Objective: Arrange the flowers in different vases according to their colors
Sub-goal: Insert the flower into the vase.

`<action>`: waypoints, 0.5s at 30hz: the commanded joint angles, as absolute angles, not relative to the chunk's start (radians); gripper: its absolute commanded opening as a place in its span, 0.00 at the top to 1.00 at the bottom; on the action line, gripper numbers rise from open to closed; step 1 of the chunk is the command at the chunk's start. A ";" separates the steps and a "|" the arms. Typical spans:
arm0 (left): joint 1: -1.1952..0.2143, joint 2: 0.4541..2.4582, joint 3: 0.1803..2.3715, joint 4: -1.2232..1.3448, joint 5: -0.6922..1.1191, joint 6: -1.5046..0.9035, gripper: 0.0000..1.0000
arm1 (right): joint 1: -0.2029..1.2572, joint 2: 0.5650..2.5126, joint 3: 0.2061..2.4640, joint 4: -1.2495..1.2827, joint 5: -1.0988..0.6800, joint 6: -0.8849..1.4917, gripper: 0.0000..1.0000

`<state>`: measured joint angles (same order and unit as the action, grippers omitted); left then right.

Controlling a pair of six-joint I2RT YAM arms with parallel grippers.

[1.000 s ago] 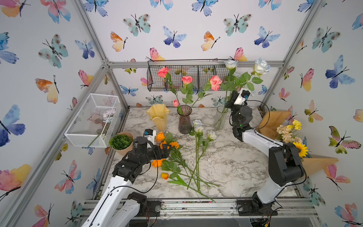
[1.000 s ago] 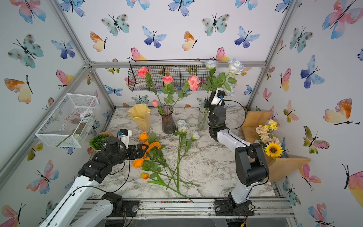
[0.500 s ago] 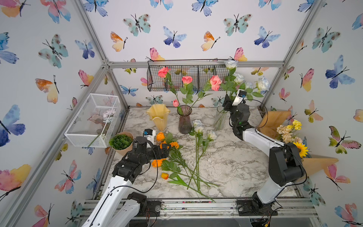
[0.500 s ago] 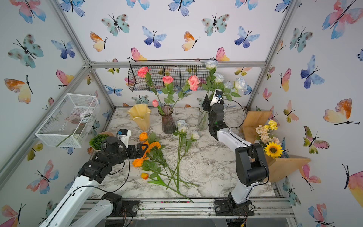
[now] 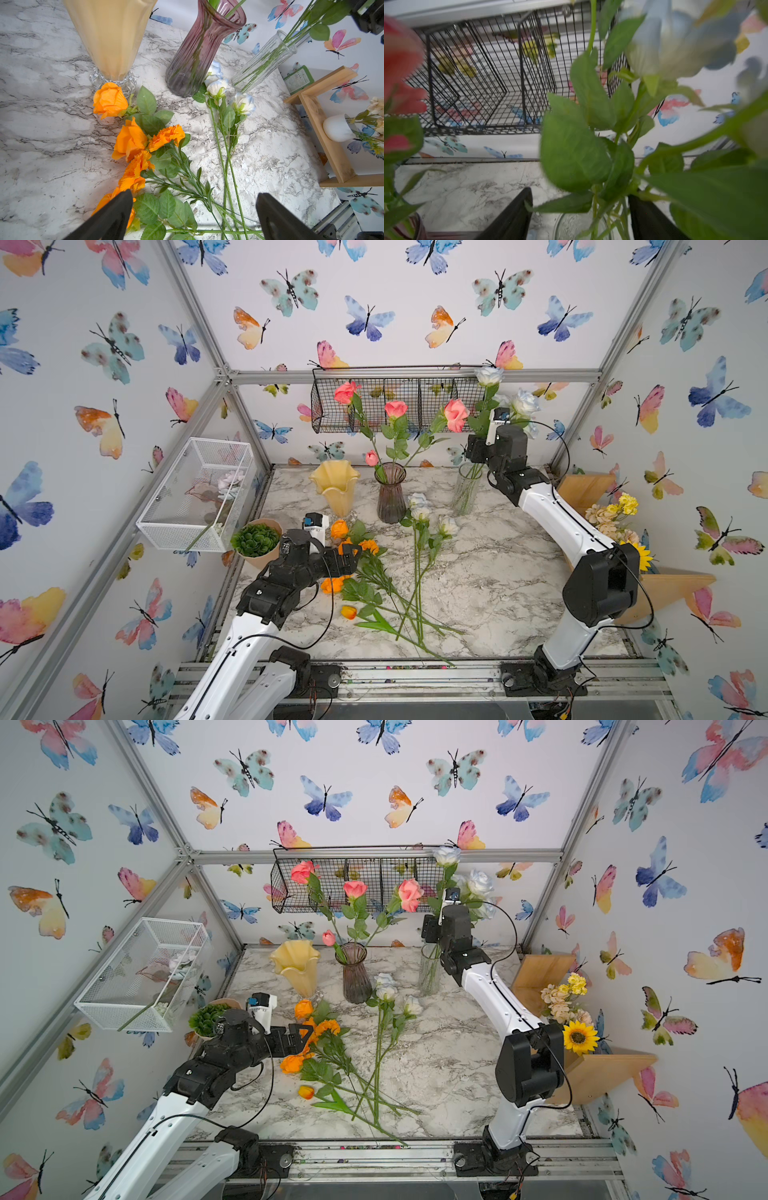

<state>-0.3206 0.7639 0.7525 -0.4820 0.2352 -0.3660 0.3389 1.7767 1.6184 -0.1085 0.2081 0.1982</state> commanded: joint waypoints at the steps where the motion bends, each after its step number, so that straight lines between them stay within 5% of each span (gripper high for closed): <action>1: -0.316 0.753 0.749 -0.471 0.256 -0.354 0.01 | 0.330 1.799 1.666 -0.266 0.174 0.227 0.26; 15: -0.315 0.743 0.749 -0.470 0.255 -0.354 0.01 | 0.328 1.675 1.619 -0.466 0.021 0.300 0.26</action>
<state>-0.3206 0.7563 0.7525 -0.4812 0.2352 -0.3660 0.3344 1.7390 1.6478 -0.3744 0.0864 0.2714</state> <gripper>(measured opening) 0.987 0.736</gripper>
